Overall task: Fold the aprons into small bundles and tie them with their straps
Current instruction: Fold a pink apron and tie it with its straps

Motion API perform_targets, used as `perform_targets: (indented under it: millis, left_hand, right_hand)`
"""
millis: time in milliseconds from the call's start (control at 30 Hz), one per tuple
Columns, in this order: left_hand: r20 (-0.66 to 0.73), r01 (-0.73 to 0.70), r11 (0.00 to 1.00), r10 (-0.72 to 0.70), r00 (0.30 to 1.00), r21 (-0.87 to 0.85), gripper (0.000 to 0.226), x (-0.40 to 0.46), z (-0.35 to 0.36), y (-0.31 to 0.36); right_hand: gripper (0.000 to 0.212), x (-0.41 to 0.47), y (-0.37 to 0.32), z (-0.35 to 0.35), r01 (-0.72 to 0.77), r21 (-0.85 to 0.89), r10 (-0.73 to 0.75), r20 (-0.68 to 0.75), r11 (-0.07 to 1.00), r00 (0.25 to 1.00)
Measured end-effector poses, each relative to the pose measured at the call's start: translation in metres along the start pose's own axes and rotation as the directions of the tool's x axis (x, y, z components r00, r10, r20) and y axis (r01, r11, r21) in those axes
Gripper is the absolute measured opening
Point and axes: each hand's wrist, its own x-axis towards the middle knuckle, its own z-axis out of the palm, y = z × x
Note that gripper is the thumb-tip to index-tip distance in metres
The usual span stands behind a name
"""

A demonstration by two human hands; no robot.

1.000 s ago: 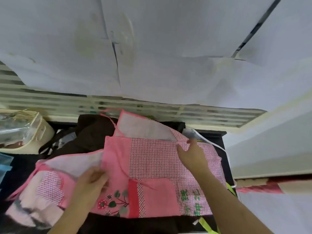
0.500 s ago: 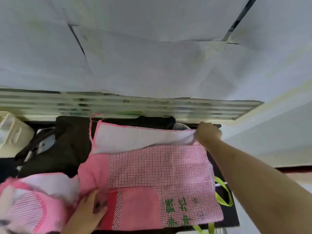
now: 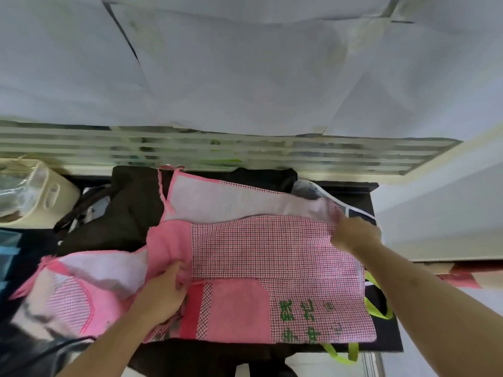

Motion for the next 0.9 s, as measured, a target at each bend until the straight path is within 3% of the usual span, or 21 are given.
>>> perform_targets:
  millis: [67, 133, 233, 333, 400, 467, 567, 700, 800, 900]
  left_hand:
    - [0.020, -0.006, 1.000, 0.006, 1.000, 0.015, 0.027, 0.001, -0.002, 0.000]
    - [-0.030, -0.022, 0.998, 0.024, 0.999, 0.059, 0.027, 0.002, 0.001, 0.003]
    - [-0.192, -0.103, 0.993, 0.113, 0.975, 0.063, 0.037, 0.005, -0.003, 0.023]
    - [-0.340, -0.194, 0.980, 0.167, 0.925, -0.047, 0.060, 0.019, -0.019, 0.049]
    - [-0.377, -0.175, 0.980, 0.130, 0.917, -0.089, 0.070, 0.035, -0.030, 0.055]
    - [-0.321, -0.107, 0.991, 0.076, 0.944, -0.080, 0.067, 0.047, -0.041, 0.059]
    - [-0.283, -0.009, 0.996, 0.035, 0.958, 0.092, 0.044, 0.055, -0.058, 0.053]
    - [-0.243, 0.088, 0.966, -0.027, 0.970, 0.245, 0.008, 0.057, -0.081, 0.046]
    - [-0.300, -0.004, 0.985, 0.057, 0.952, 0.173, 0.020, 0.057, -0.096, 0.067]
    - [-0.407, -0.127, 0.981, 0.178, 0.896, 0.149, 0.018, 0.059, -0.111, 0.099]
  right_hand:
    - [0.052, 0.003, 0.012, -0.007, -0.189, 0.081, 0.194, -0.058, 0.979, 0.979]
    - [0.068, 0.006, 0.024, -0.013, -0.225, 0.090, 0.234, -0.110, 0.970, 0.966]
    - [0.071, 0.000, 0.023, -0.018, 0.037, 0.076, -0.028, -0.116, 0.996, 0.993]
    - [0.080, 0.001, 0.012, -0.009, 0.250, 0.206, -0.265, 0.050, 0.946, 0.963]
    - [0.069, 0.004, 0.008, 0.000, 0.247, 0.226, -0.272, 0.092, 0.943, 0.958]
    - [0.052, 0.007, 0.009, 0.009, 0.205, 0.194, -0.222, 0.066, 0.959, 0.973]
    - [0.024, 0.009, 0.017, 0.012, 0.142, 0.175, -0.154, 0.057, 0.974, 0.986]
    - [0.017, 0.012, 0.035, 0.010, 0.093, 0.102, -0.100, 0.063, 0.990, 0.993]
    - [0.018, 0.017, 0.044, 0.011, 0.083, 0.126, -0.095, 0.090, 0.989, 0.991]
    - [0.018, 0.023, 0.045, 0.011, 0.080, 0.134, -0.088, 0.055, 0.988, 0.995]
